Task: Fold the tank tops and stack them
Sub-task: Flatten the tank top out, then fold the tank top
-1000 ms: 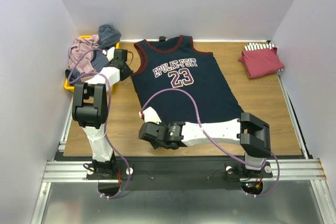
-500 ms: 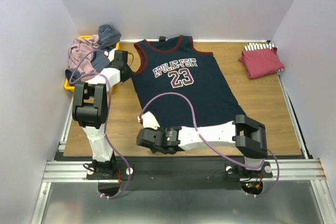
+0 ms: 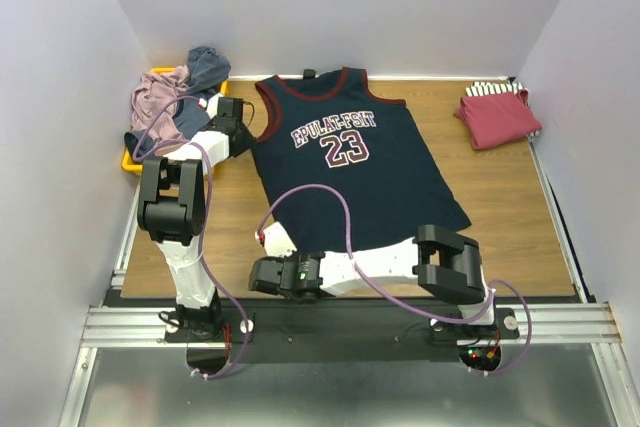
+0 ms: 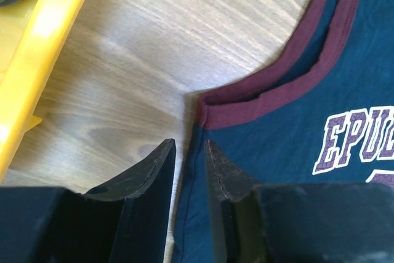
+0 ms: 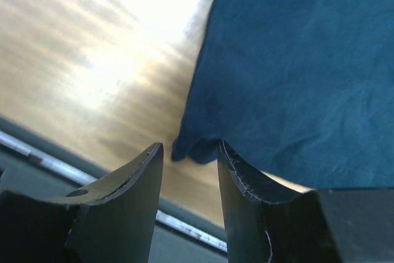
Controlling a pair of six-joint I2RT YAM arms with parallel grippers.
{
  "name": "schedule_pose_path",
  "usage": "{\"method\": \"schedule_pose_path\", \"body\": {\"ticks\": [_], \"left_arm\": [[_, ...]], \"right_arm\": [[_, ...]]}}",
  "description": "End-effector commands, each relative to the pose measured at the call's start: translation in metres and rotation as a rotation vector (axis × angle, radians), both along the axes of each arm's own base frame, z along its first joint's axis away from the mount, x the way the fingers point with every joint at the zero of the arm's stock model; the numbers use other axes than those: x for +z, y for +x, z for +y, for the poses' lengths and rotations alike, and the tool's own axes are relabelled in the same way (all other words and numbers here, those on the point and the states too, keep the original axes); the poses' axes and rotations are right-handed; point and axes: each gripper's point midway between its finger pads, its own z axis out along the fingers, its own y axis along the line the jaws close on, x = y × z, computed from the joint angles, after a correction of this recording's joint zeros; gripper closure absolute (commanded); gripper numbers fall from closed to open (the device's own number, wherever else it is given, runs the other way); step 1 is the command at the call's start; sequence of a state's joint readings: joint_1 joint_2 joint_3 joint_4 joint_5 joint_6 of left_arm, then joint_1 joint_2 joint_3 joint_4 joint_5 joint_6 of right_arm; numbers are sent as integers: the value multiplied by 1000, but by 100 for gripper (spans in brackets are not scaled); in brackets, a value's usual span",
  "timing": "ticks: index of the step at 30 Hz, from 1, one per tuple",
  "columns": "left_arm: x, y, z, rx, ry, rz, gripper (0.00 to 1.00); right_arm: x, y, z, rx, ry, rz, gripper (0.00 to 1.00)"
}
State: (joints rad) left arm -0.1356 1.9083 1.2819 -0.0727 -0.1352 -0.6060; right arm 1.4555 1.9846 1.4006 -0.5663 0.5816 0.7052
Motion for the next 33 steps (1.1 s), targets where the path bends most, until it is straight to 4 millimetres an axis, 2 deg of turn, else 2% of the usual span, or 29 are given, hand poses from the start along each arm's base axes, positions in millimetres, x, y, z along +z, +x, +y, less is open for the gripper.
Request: {"method": "schedule_pose_path", "body": {"ticks": [1, 2, 3, 5, 6, 9, 12, 23, 29, 31, 33], "left_arm": [[5, 3, 0, -9, 10, -29, 62], [5, 3, 0, -9, 7, -31, 61], [5, 3, -1, -12, 7, -33, 61], [5, 4, -2, -18, 3, -39, 60], [4, 4, -3, -21, 0, -38, 60], [2, 5, -5, -32, -7, -40, 60], [-3, 5, -9, -53, -19, -29, 60], [-24, 20, -16, -44, -28, -26, 64], [-20, 25, -6, 16, 4, -43, 88], [-17, 26, -1, 39, 19, -50, 99], [-11, 27, 2, 69, 22, -59, 100]], "right_arm": [[12, 16, 1, -73, 6, -99, 54], [12, 18, -1, -79, 4, -108, 56], [11, 19, -4, -82, -6, -113, 64], [16, 23, -7, -96, 1, -121, 71], [17, 25, -11, -102, -2, -129, 81], [30, 27, -15, -114, 29, -131, 92], [37, 28, -16, -107, 40, -128, 95], [39, 16, -15, -61, 54, -64, 99], [53, 9, -15, -19, 81, -33, 100], [60, 6, -15, 0, 99, -19, 100], [63, 0, -13, 48, 102, 5, 99]]}}
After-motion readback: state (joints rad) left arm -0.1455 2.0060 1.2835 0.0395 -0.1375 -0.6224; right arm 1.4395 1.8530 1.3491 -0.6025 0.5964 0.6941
